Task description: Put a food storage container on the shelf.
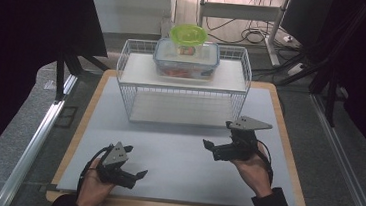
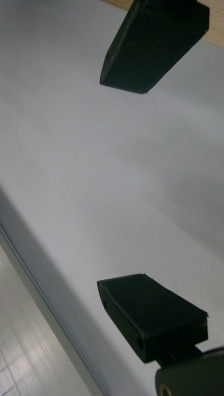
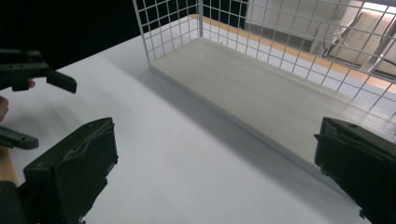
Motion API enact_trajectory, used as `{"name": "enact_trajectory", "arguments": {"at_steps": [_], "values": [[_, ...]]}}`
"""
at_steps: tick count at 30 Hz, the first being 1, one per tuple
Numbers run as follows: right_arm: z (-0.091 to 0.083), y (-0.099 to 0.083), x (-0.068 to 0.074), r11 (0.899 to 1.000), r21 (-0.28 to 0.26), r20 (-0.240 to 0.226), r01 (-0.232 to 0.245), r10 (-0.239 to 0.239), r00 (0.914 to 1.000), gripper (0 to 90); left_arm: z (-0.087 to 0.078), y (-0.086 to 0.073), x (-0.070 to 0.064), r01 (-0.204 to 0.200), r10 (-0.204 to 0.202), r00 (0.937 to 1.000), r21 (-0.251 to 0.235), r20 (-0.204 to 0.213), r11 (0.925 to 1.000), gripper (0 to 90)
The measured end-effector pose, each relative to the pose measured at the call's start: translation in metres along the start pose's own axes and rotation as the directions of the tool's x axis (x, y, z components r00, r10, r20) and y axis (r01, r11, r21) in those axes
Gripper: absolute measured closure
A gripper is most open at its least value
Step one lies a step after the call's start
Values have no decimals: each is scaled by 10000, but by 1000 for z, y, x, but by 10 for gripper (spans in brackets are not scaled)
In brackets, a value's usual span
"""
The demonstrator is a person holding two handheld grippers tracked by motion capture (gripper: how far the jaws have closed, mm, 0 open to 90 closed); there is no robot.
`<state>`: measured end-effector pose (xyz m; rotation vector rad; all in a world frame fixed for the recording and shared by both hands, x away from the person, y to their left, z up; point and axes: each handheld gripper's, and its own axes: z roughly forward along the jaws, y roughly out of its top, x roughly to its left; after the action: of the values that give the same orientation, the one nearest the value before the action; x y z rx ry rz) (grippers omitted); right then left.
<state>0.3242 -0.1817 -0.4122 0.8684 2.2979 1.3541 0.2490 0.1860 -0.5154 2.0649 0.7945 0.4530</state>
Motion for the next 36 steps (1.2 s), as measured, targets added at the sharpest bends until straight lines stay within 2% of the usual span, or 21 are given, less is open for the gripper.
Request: {"name": "enact_trajectory", "arguments": {"at_steps": [7, 14, 29, 36], "values": [[-8, -15, 6, 9991, 320, 156, 293, -298, 9994, 0, -1, 0, 0, 62, -62, 10000, 2, 29, 10000, 35], [-14, -31, 3, 9970, 599, 663, 481, -521, 9964, 0, -1, 0, 0, 154, -154, 9999, -25, 14, 9999, 35], [-26, -73, -7, 9952, 963, 1368, 175, -307, 9901, 0, 0, -1, 0, 69, -69, 9999, 4, -104, 10000, 29], [-28, -89, -9, 9938, 1115, 1538, 25, -197, 9879, 0, 1, -1, 0, -12, 13, 9999, 38, -134, 10000, 29]]}}
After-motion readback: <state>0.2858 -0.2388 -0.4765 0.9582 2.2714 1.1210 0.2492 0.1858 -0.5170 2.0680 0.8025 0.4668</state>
